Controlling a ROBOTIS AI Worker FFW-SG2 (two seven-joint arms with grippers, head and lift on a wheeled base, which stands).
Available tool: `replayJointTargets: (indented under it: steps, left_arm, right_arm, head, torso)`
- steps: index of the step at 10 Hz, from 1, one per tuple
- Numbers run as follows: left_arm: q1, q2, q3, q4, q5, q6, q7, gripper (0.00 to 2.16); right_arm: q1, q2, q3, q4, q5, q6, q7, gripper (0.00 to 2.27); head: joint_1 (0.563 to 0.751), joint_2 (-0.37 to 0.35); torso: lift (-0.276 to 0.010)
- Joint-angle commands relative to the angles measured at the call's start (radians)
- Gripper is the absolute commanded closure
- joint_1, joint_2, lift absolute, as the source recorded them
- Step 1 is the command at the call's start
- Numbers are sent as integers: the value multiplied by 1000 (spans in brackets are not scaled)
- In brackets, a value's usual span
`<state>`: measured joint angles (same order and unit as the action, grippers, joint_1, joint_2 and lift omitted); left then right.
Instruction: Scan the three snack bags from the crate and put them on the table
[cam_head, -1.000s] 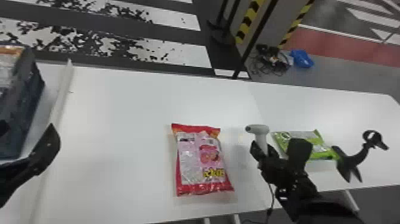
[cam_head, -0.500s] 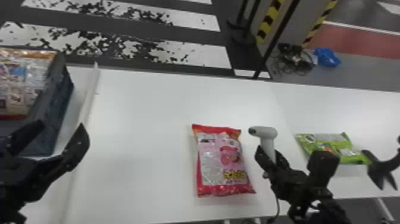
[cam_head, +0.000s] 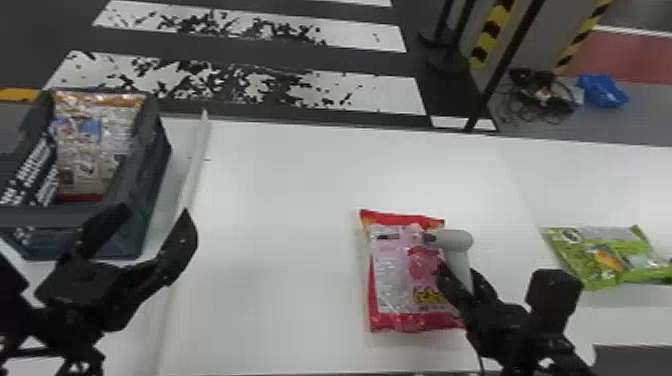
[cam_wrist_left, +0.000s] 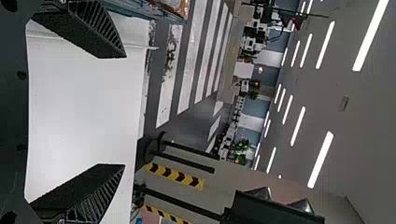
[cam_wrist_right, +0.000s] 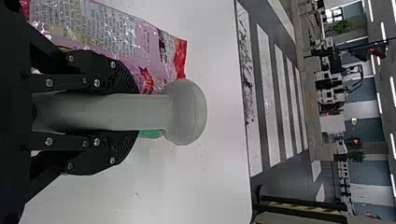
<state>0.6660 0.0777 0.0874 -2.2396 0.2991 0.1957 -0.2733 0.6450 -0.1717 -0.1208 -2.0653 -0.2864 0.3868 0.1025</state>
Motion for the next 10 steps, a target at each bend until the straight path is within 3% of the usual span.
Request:
replayJointTargets:
  steps: [1, 6, 10]
  left_arm:
    - [0, -1, 0, 2, 0, 0, -1, 26]
    - [1, 2, 6, 0, 8, 0, -4, 26]
    - [6, 1, 8, -3, 15, 0, -12, 26]
  right_arm:
    - [-1, 0, 26, 17, 18, -10, -1, 2243]
    - [-7, -2, 27, 16, 35, -7, -4, 2243]
    - [-45, -5, -142, -24, -46, 97, 8, 2243]
  head:
    - [695, -112]
    - [695, -83]
    - [695, -140]
  torso:
    - [-94]
    - [-94]
    - [-94]
